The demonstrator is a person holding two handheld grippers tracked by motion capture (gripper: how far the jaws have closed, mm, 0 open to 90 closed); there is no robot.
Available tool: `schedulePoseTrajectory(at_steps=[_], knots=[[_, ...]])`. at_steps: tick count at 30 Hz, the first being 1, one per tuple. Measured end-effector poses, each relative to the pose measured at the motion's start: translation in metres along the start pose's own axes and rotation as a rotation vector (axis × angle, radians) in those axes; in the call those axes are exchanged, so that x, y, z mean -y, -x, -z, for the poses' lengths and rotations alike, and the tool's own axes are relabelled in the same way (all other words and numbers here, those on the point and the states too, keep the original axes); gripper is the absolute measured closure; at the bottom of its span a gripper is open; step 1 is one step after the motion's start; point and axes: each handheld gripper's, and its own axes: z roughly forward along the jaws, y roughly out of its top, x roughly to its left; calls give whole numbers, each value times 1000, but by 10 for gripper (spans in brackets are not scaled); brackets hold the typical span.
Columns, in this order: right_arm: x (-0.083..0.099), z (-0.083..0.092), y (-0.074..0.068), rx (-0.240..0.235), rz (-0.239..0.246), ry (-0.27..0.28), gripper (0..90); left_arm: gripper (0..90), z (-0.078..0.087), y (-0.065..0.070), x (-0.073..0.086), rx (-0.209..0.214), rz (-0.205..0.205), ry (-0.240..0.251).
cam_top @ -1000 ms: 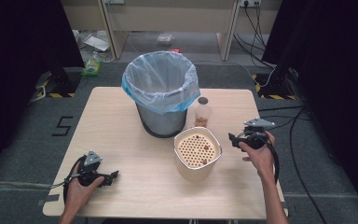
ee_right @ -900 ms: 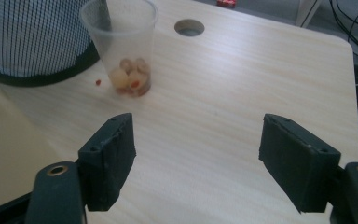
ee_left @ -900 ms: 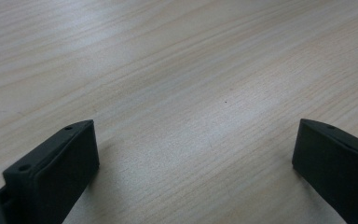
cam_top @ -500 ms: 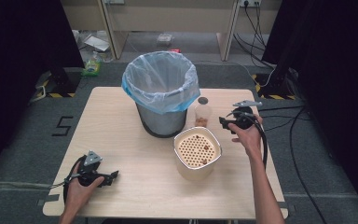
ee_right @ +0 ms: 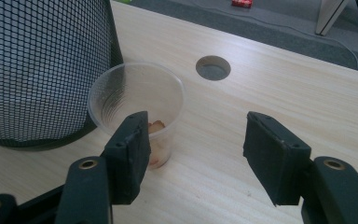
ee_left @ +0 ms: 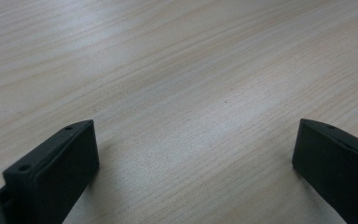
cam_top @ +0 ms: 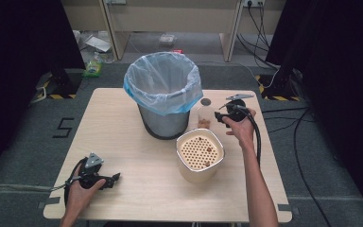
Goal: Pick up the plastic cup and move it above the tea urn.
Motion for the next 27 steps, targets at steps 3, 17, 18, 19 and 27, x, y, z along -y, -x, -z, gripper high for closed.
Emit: schedulePoseTrajectory(at_steps=[3, 17, 18, 19, 27], knots=[[-3, -5, -1, -5, 4, -3, 432, 0, 0, 0, 0, 0, 0, 0], [-23, -34, -8, -9, 9, -40, 476, 0, 0, 0, 0, 0, 0, 0], [-23, -34, -8, -9, 9, -40, 476, 0, 0, 0, 0, 0, 0, 0], [-22, -39, -9, -12, 6, -51, 486, 0, 0, 0, 0, 0, 0, 0], [-20, -55, -10, -28, -6, -76, 591, 0, 0, 0, 0, 0, 0, 0]])
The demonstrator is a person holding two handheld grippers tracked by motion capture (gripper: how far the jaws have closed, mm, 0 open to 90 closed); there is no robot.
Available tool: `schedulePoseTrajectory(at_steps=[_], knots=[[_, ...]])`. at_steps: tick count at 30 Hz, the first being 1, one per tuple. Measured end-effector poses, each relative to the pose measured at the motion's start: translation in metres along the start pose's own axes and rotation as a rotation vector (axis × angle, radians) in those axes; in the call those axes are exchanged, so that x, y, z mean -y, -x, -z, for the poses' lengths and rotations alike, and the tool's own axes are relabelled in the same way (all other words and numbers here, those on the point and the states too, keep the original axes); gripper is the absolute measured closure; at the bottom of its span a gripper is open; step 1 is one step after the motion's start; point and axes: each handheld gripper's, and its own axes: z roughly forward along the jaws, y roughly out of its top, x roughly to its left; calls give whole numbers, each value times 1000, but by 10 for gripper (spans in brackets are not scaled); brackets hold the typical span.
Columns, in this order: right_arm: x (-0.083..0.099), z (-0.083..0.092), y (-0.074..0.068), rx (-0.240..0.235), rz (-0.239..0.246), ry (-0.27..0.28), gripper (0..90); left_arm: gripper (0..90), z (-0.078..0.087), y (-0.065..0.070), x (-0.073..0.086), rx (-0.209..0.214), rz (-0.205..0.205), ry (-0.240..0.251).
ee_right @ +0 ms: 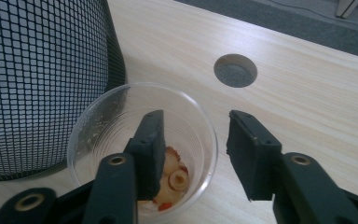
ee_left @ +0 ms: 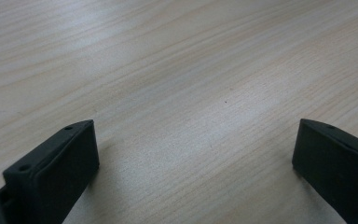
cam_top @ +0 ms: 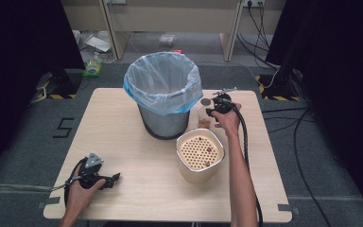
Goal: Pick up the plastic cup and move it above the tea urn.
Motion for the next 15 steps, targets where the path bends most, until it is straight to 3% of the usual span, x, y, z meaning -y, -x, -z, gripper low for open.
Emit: schedulePoseTrajectory(at_steps=[7, 11, 15], knots=[[2, -6, -2, 8, 13, -44, 682, 0, 0, 0, 0, 0, 0, 0], [5, -8, -1, 11, 8, -95, 769, 0, 0, 0, 0, 0, 0, 0], [6, -7, -1, 8, 15, -95, 808, 0, 0, 0, 0, 0, 0, 0]])
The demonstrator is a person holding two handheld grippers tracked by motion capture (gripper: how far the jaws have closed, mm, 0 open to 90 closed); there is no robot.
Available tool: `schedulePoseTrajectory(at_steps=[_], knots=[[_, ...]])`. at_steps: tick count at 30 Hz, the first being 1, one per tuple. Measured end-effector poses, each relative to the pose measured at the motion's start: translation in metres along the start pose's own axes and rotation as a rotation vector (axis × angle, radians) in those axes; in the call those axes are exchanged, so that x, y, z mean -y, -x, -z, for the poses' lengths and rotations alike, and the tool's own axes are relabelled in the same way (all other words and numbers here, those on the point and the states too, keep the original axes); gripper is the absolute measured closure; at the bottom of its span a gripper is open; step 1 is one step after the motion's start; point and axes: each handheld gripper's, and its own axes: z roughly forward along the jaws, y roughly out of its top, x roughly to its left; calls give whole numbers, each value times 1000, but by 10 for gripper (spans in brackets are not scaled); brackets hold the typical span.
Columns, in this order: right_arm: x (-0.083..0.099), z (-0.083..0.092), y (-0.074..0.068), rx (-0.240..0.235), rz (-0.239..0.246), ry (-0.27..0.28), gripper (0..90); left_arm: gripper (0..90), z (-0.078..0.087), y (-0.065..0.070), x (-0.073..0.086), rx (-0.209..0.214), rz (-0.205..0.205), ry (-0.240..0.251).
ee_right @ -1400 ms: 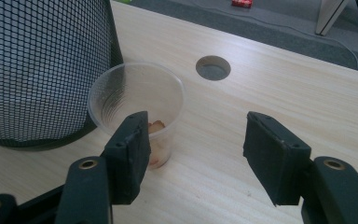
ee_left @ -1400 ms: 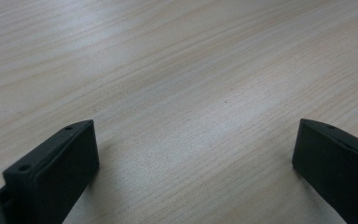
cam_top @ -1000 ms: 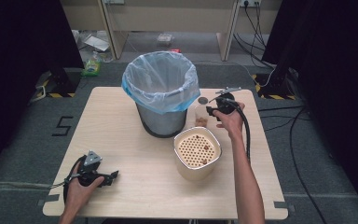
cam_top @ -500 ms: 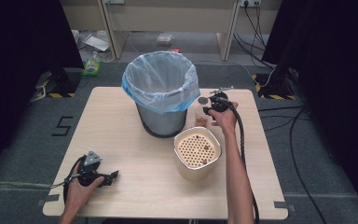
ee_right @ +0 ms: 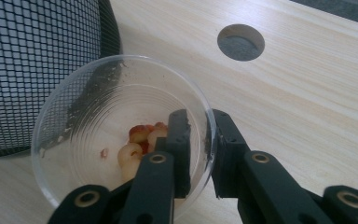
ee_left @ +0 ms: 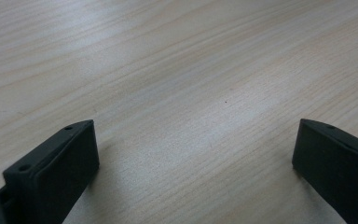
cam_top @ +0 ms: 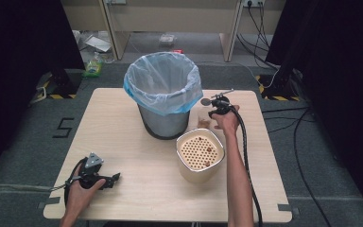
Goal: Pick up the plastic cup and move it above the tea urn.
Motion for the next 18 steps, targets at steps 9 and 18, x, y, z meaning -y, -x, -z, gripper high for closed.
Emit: schedulePoseTrajectory(at_steps=[9, 18], knots=[[-4, 21, -5, -46, 59, 82, 866, 0, 0, 0, 0, 0, 0, 0], [-6, 45, 0, -35, 65, 131, 866, 0, 0, 0, 0, 0, -1, 0]])
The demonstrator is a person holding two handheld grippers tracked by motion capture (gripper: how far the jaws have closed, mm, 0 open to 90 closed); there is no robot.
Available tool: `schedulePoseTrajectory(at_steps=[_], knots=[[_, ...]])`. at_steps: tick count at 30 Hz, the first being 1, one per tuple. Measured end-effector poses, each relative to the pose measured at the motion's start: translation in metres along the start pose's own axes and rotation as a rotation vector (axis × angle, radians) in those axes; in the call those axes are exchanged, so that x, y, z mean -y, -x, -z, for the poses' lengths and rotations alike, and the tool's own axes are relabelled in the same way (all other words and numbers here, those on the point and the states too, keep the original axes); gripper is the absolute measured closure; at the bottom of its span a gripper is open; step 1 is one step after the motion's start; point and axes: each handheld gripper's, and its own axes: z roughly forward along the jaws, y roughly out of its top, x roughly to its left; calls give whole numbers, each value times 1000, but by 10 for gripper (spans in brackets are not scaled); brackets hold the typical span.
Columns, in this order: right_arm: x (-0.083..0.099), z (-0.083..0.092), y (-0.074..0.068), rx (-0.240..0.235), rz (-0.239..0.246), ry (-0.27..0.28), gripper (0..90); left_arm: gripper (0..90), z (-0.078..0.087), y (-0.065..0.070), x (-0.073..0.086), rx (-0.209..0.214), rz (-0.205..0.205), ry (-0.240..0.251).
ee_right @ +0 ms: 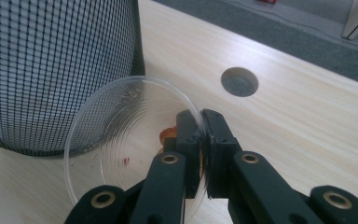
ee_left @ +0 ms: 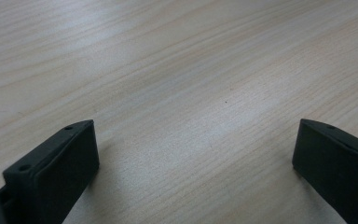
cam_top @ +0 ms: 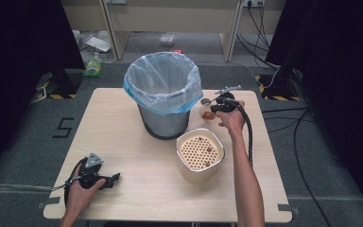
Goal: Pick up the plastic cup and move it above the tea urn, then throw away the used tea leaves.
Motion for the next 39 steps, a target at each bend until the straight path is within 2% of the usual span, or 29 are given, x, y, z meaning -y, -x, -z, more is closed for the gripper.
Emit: schedulePoseTrajectory(at_steps=[5, 11, 26, 28, 31, 33, 36, 37, 38, 39], knots=[[0, 10, 3, 8, 8, 16, 866, 0, 0, 0, 0, 0, 0, 1], [0, 30, 5, 31, 44, 56, 865, 0, 0, 0, 0, 1, 0, 1], [18, 78, -5, 34, 106, 186, 861, 0, 0, 0, 0, 0, 0, 2], [22, 88, -11, 66, 147, 206, 862, 0, 0, 0, 0, 0, 0, 2], [25, 95, -16, 78, 168, 221, 862, 0, 0, 0, 0, 0, 0, 1], [27, 102, -23, 98, 199, 243, 862, 0, 0, 0, 0, 0, 0, 1], [31, 113, -42, 164, 290, 295, 861, 0, 0, 0, 0, 1, 0, 1], [31, 113, -42, 164, 290, 295, 861, 0, 0, 0, 0, 1, -1, 1], [33, 116, -52, 198, 347, 320, 861, 0, 0, 0, 0, 1, -1, 1], [35, 116, -57, 212, 368, 329, 861, 0, 0, 0, 0, 1, -1, 1]])
